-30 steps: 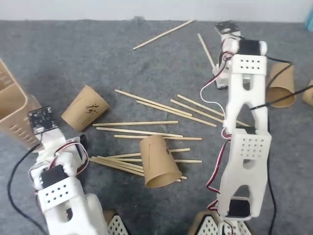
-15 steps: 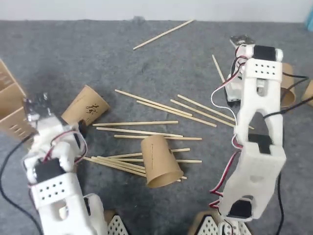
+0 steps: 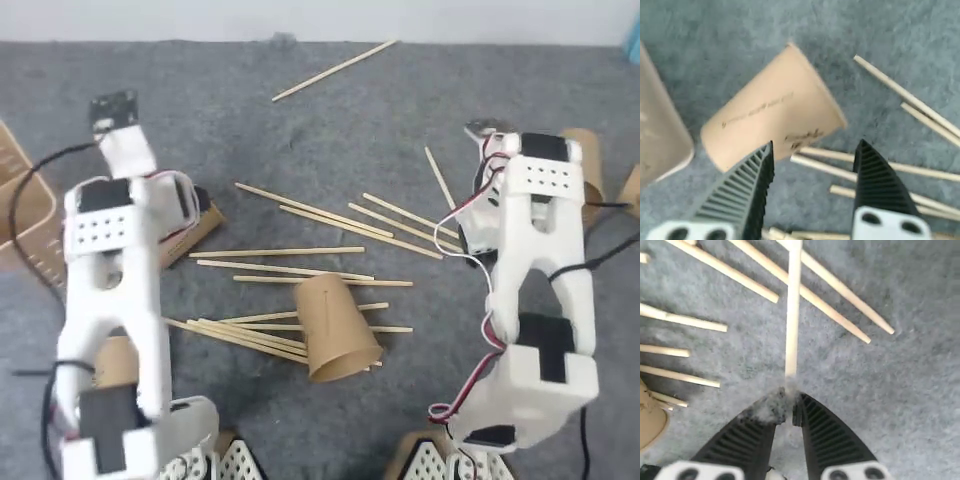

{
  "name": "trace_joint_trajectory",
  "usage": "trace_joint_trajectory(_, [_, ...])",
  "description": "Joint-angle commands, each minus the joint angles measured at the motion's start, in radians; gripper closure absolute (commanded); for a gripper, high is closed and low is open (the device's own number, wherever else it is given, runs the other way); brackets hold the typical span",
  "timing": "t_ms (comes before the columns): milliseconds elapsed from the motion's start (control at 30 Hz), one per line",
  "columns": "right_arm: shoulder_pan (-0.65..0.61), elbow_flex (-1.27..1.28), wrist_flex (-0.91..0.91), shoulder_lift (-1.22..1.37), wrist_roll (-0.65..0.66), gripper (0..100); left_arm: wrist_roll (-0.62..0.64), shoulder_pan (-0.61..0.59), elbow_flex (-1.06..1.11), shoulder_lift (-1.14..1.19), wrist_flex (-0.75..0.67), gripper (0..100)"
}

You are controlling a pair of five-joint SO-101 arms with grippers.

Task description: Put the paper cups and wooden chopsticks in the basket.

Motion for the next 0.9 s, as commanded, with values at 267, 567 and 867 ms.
trace_joint_trajectory(267, [-0.079,-0.032,-0.094,-0.208,0.032,99.1,0.020,0.077,-0.341,0.327,0.075,75])
trace_joint_trajectory(567, [-0.097,-0.063,-0.166,-0.071,0.000,99.1,0.091,0.075,-0.377,0.417,-0.021,75])
trace_joint_trajectory(867, [0.008,0.144,-0.188,-0.099,0.006,99.1,0.094,0.155,-0.826,0.621,0.141,75])
